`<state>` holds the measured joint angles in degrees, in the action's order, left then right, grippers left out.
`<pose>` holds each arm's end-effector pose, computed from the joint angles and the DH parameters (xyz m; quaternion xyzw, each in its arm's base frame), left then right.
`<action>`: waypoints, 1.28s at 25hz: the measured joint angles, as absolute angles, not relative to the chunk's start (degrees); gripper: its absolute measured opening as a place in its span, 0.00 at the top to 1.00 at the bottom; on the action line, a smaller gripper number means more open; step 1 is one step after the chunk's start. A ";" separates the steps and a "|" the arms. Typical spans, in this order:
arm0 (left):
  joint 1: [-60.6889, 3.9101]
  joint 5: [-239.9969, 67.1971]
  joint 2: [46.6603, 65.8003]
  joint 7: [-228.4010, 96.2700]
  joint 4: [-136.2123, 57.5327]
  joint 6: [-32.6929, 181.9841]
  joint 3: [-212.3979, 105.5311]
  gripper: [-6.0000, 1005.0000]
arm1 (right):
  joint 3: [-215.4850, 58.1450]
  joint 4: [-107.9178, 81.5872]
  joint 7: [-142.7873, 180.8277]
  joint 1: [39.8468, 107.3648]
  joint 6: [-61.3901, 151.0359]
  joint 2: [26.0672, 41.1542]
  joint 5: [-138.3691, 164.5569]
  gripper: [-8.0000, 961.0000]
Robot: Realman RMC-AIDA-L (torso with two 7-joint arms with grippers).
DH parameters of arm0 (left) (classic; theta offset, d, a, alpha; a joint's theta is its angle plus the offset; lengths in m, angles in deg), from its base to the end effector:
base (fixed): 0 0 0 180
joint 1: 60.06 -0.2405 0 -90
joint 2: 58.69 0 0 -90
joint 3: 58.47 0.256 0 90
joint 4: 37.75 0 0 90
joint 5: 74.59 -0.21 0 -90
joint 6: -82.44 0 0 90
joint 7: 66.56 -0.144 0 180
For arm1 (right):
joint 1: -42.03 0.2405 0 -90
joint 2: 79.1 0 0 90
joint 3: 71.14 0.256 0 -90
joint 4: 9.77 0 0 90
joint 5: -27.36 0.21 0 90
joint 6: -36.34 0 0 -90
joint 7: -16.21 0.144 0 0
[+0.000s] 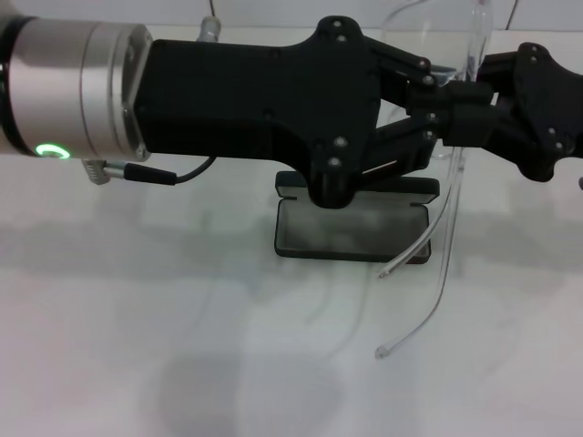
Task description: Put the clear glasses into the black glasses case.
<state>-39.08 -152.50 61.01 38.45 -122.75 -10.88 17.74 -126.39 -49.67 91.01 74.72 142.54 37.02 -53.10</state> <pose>-0.0741 0.2760 0.0434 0.9290 0.0024 0.3689 0.0304 0.1679 0.3236 0.0411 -0.8910 0.0204 0.4527 0.0283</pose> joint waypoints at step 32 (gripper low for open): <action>-39.36 -151.73 61.37 32.58 -116.25 -8.52 17.29 0.92 | -131.61 -45.95 89.02 76.40 141.79 37.08 -48.32 0.87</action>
<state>-39.36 -151.73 61.37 32.58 -116.25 -8.52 17.29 -131.61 -45.95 89.02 76.40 141.79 37.08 -48.32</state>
